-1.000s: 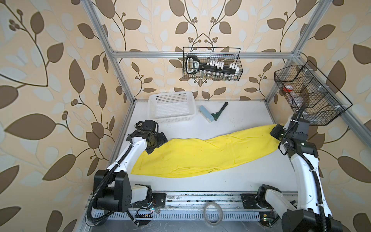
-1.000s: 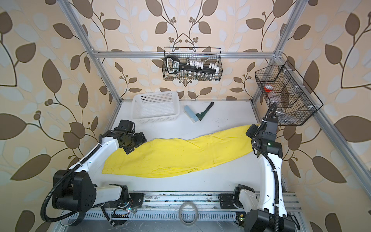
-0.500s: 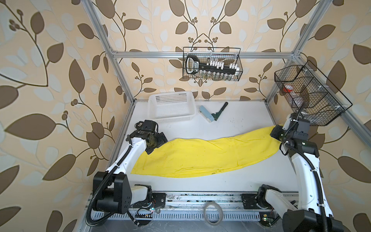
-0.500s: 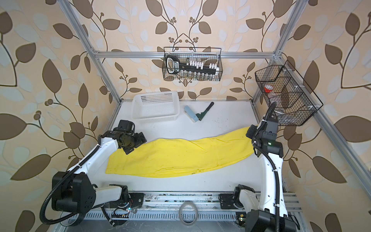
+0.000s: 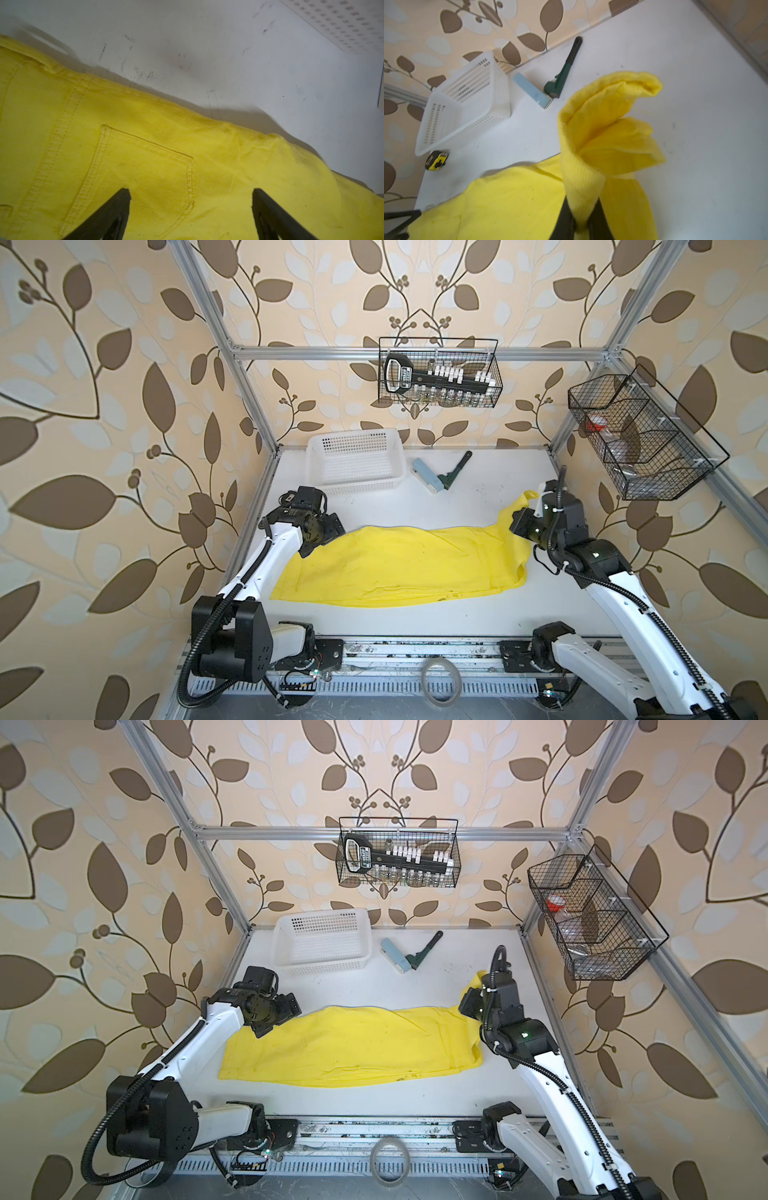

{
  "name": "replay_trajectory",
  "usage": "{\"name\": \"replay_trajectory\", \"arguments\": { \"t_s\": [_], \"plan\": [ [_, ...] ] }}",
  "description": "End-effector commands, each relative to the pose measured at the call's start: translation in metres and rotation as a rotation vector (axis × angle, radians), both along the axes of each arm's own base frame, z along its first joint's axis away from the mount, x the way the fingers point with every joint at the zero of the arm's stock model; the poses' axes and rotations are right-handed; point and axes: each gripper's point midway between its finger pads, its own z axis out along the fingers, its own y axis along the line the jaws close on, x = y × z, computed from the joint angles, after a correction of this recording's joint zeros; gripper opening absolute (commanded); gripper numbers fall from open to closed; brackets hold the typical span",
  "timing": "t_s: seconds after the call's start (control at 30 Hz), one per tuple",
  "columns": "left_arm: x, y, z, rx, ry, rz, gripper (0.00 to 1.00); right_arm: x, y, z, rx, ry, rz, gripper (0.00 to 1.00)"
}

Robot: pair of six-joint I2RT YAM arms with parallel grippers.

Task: Fold and stack the trousers
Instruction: Fold the trousers at the center of the table.

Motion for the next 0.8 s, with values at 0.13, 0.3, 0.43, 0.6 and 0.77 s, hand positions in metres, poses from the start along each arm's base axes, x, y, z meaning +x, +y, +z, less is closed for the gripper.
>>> {"name": "replay_trajectory", "arguments": {
  "t_s": [0.13,0.3,0.43,0.6,0.77],
  "plan": [
    [0.003,0.006,0.021,0.046,-0.038,-0.026,0.93,-0.019,0.071,-0.012,0.146,0.025,-0.126,0.02],
    [0.001,0.005,0.021,0.044,-0.038,-0.036,0.94,-0.025,0.134,-0.018,0.149,0.003,-0.094,0.04],
    [-0.002,0.002,0.018,0.028,-0.033,-0.048,0.95,-0.023,0.173,-0.027,0.144,-0.024,-0.086,0.04],
    [-0.007,0.0,0.017,0.015,-0.036,-0.056,0.95,-0.019,0.21,-0.033,0.088,-0.096,-0.083,0.04],
    [-0.012,-0.003,0.016,0.001,-0.033,-0.064,0.95,-0.016,0.227,-0.065,0.007,-0.064,-0.073,0.15]
  ]
}}
